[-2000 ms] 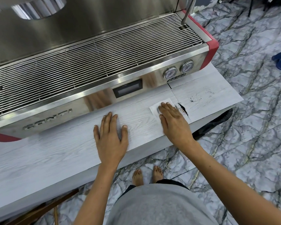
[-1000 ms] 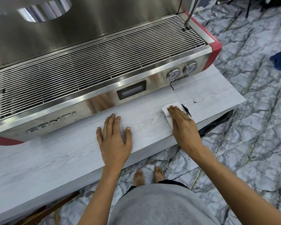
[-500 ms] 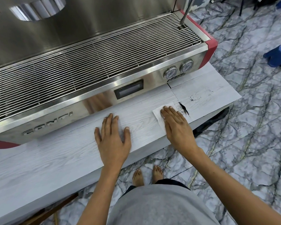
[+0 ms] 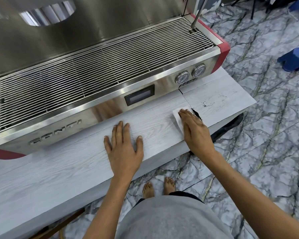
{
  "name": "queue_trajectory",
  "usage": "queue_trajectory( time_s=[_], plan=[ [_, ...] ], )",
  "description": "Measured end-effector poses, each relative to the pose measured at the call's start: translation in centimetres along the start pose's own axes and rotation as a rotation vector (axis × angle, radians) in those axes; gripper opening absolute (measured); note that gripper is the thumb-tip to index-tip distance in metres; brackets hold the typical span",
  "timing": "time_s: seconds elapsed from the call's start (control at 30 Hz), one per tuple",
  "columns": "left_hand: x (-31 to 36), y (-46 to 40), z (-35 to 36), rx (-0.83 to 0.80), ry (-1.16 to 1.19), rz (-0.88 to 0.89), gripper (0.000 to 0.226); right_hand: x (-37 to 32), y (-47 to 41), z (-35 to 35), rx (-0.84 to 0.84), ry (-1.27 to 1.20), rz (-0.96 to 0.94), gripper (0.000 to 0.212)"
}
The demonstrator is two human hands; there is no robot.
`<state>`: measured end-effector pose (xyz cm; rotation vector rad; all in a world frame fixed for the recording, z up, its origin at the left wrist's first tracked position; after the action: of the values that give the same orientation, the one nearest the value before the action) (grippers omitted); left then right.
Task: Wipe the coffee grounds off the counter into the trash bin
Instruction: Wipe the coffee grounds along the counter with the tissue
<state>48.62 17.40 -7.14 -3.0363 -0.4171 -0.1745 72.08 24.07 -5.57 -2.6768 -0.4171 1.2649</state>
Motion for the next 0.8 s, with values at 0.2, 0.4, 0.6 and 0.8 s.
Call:
queue_trajectory(
  time_s=[0.2,0.4,0.6,0.8],
  plan=[
    [0.0,0.0,0.3,-0.013,-0.027,0.024,0.066,-1.1,1.0,2.6,-0.097,0.078,-0.040,0.039],
    [0.2,-0.2,0.0,-0.045,0.025,0.039,0.069,-1.1,1.0,3.3,-0.089,0.181,-0.012,0.044],
    [3.4,-0.6,-0.4,-0.118,0.172,0.126,0.070,0.6,-0.1,1.5,-0.060,0.139,-0.020,0.041],
    [7.2,-1.5,0.1,-0.137,0.171,0.172,0.066,2.2,-1.2,-0.1,-0.045,0.136,-0.006,0.043]
  ],
)
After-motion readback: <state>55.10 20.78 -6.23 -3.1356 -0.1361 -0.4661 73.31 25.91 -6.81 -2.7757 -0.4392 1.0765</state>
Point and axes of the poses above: each hand's wrist, its own y-axis away from the middle knuckle, its own z-axis out of the palm, x = y × z, the point moved 4 cm from there along -y, towards the middle knuckle, and after that the axes turned 15 degrees about -y, right-handed, at the moved point
